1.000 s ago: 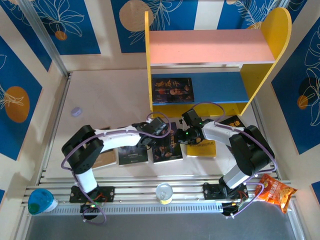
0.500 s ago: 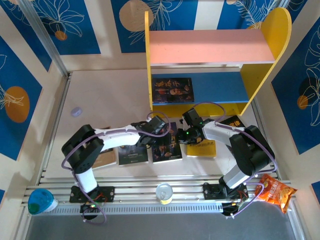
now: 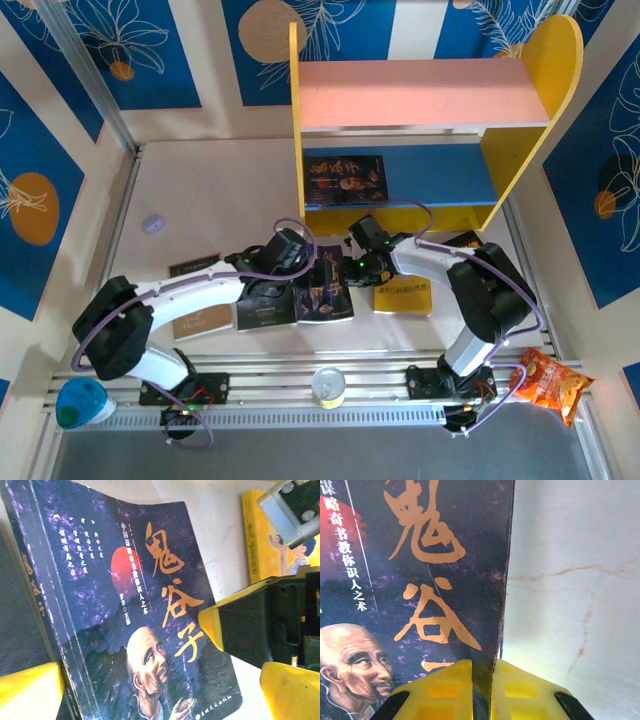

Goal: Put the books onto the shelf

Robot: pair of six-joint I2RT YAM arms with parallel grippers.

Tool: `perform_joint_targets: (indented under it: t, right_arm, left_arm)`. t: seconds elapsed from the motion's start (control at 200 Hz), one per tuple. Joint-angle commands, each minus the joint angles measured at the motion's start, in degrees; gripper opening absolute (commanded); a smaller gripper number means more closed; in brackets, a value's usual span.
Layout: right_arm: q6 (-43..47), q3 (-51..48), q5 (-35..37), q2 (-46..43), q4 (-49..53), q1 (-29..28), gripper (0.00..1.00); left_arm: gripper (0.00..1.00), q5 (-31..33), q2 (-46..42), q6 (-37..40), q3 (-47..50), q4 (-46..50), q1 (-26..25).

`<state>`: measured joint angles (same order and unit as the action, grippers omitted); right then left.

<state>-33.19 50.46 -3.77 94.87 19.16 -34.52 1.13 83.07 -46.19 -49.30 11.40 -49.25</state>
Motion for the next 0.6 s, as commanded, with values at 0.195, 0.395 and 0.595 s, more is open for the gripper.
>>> perform_joint_targets:
  t: [0.195,0.395,0.595]
  right_arm:
    - [-0.5,5.7,-5.8,4.2,-3.2,-5.2,0.12]
    - [-0.8,6.9,-5.5,6.4,-3.3,-6.2,0.11]
    - [-0.5,6.4,-4.6,7.0,-2.6,-6.3,0.11]
  left_arm:
    - [0.97,1.3,-3.4,-1.9,2.6,0.7,0.1]
    - [1.0,7.6,-2.8,-3.6,1.9,9.3,0.8]
    - [1.0,8.0,-0.1,-4.2,2.4,10.4,1.4]
